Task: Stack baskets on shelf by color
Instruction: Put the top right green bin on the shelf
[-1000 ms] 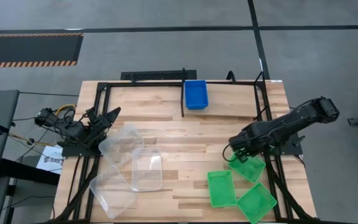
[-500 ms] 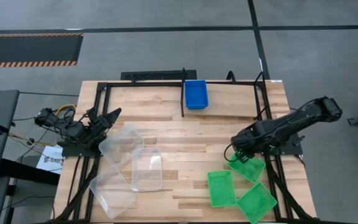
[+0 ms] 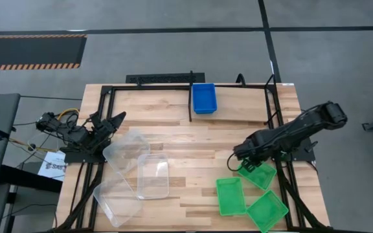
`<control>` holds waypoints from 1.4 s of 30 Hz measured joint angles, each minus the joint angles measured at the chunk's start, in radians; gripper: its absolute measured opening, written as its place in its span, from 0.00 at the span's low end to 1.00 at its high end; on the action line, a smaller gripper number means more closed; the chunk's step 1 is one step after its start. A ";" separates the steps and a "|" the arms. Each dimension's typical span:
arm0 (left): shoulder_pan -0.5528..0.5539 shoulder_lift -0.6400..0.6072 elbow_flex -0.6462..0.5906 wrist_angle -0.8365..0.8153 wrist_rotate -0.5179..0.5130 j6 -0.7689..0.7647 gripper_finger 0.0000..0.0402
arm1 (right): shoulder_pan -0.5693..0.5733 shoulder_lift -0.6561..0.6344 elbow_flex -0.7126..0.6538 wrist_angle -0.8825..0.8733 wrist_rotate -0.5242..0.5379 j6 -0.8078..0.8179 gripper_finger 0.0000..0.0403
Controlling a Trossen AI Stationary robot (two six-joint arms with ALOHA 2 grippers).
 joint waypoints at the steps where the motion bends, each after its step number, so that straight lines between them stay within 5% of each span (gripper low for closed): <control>1: 0.000 0.000 0.000 0.000 0.000 0.000 0.56 | -0.002 0.007 0.000 0.000 -0.004 0.000 0.26; 6: 0.000 0.000 0.000 0.001 -0.001 0.000 0.56 | -0.023 0.030 0.000 -0.012 -0.022 0.002 0.04; 20: 0.000 0.000 0.000 0.002 -0.002 0.000 0.56 | -0.196 -0.137 0.144 -0.133 0.047 -0.003 0.03; 30: 0.000 0.000 0.000 0.001 -0.002 0.000 0.56 | -0.609 -0.132 0.433 -0.118 0.309 -0.255 0.03; 36: 0.000 0.000 0.000 0.001 -0.002 0.000 0.56 | -0.876 -0.013 0.555 -0.037 0.309 -0.466 0.02; 42: 0.000 0.000 0.000 0.001 0.009 0.000 0.56 | -1.077 0.097 0.593 -0.013 0.154 -0.596 0.04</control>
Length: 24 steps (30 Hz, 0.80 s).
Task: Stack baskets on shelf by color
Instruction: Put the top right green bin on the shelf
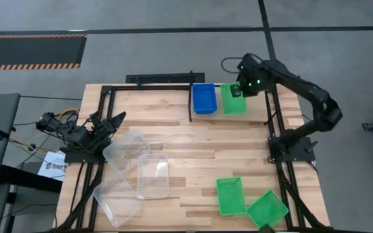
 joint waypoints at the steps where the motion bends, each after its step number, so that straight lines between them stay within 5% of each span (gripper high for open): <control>1: 0.000 0.000 0.000 0.000 0.000 0.000 0.56 | -0.023 0.014 0.000 -0.003 -0.026 -0.014 0.04; 14: 0.000 0.000 0.000 0.000 0.001 0.000 0.56 | -0.148 0.114 0.000 0.050 -0.226 -0.086 0.04; 24: 0.000 0.000 0.000 0.000 0.001 0.000 0.56 | -0.153 0.176 0.000 0.081 -0.250 -0.084 0.05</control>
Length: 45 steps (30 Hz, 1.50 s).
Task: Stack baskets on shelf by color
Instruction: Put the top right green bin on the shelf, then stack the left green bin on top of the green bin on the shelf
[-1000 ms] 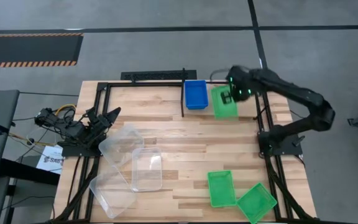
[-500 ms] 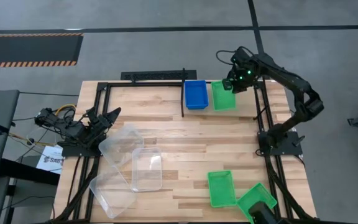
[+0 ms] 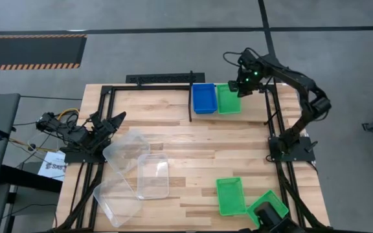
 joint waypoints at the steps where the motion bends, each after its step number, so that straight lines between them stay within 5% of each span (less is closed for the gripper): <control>1: 0.000 0.000 0.000 0.000 0.000 0.000 0.56 | 0.000 0.003 0.000 0.001 0.000 0.000 0.05; 20: 0.000 0.000 0.000 0.000 -0.001 0.000 0.56 | 0.008 0.011 0.000 0.067 -0.026 0.029 0.09; 34: 0.000 0.000 0.000 0.000 -0.001 0.000 0.56 | 0.008 0.007 0.000 0.060 -0.019 0.026 0.35; 41: 0.000 0.000 0.000 0.000 0.000 -0.016 0.56 | 0.018 -0.101 0.000 -0.033 -0.020 0.021 0.41; 45: 0.000 0.000 0.000 0.000 0.000 -0.017 0.56 | 0.115 -0.221 0.000 -0.156 -0.001 0.025 0.43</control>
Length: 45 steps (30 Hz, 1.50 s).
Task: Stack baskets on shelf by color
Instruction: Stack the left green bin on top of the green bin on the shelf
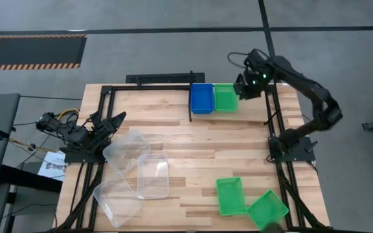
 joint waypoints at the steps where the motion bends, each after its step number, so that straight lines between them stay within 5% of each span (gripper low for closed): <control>1: 0.000 0.000 0.000 0.000 0.000 -0.001 0.56 | 0.046 -0.033 -0.001 -0.025 0.017 0.016 0.43; 6: 0.000 0.000 0.000 0.000 0.000 -0.004 0.56 | 0.394 -0.211 -0.073 -0.040 0.130 0.283 0.43; 11: 0.000 0.000 0.000 0.000 0.000 -0.025 0.56 | 0.832 -0.330 -0.209 -0.022 0.214 0.780 0.44; 19: 0.000 0.000 0.000 -0.001 0.018 -0.026 0.56 | 1.358 -0.292 -0.407 0.231 0.269 1.372 0.49; 26: 0.000 0.000 0.000 -0.001 0.018 -0.027 0.56 | 1.508 -0.112 -0.434 0.417 0.272 1.482 0.51; 38: 0.000 0.000 0.000 -0.002 0.016 -0.049 0.56 | 1.567 0.120 -0.434 0.652 0.240 1.571 0.50; 42: 0.000 0.000 0.000 -0.009 0.016 -0.050 0.56 | 1.569 0.133 -0.434 0.674 0.227 1.577 0.41; 45: 0.000 0.000 0.000 -0.020 0.015 -0.056 0.56 | 1.554 0.136 -0.434 0.676 0.213 1.578 0.24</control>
